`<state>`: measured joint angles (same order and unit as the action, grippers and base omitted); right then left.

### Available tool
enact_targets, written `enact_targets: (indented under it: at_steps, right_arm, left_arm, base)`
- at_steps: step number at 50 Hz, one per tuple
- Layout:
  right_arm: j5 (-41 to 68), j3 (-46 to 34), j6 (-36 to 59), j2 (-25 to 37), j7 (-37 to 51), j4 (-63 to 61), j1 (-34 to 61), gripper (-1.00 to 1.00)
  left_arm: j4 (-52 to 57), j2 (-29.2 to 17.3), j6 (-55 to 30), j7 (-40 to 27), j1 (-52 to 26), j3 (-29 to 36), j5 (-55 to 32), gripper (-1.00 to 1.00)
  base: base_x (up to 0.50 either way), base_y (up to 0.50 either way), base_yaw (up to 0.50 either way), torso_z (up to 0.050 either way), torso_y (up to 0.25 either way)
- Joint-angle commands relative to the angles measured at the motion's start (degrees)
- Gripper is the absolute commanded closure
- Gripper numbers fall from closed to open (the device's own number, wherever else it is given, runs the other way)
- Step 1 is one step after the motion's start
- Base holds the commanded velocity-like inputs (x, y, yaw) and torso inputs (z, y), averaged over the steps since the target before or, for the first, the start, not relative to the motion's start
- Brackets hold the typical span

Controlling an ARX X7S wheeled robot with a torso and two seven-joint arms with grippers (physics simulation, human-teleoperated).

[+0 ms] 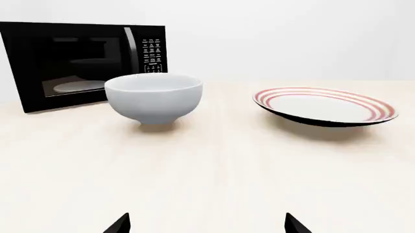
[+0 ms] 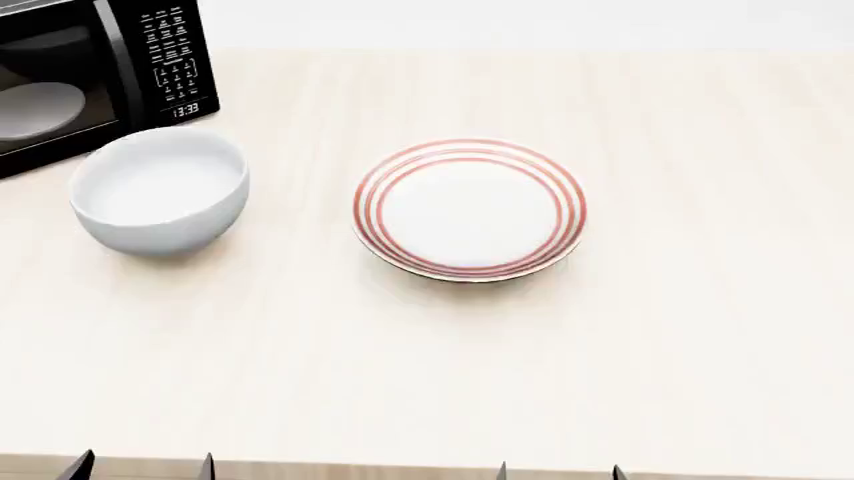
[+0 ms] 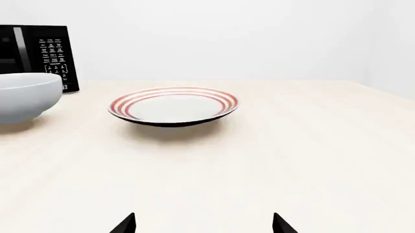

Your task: Pick up the white bowl and put it on the plate.

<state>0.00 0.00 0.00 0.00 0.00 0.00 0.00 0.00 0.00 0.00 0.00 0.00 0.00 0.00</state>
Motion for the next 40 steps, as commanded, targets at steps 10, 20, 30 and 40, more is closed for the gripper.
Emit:
enact_targets:
  at_steps: [10, 20, 30, 40]
  right_arm:
    - [3.21, -2.96, 0.40, 2.35, 2.86, -0.39, 0.09, -1.00]
    - [4.27, -1.88, 1.72, 1.63, 0.50, -1.61, -0.26, -1.00]
    - [5.45, -4.14, 3.70, 2.80, 1.90, -0.19, 1.65, -1.00]
    - [3.25, -5.46, 11.55, 4.37, 6.45, -20.79, -2.26, -1.00]
  left_arm:
    - [-0.01, -2.64, 2.42, -3.82, 0.50, 3.56, 0.15, -1.00]
    - [-1.45, -4.89, 13.16, -4.03, 1.47, 4.19, 8.96, -1.00]
    - [-7.57, -3.98, 12.89, -4.03, -3.66, 3.27, 1.72, -1.00]
    - [4.29, -5.85, 9.14, -8.26, -1.70, 0.94, 3.72, -1.00]
  base:
    - [0.00, 0.00, 0.00, 0.000, 0.000]
    - [0.00, 0.00, 0.00, 0.000, 0.000]
    - [0.00, 0.00, 0.00, 0.000, 0.000]
    - [0.00, 0.00, 0.00, 0.000, 0.000]
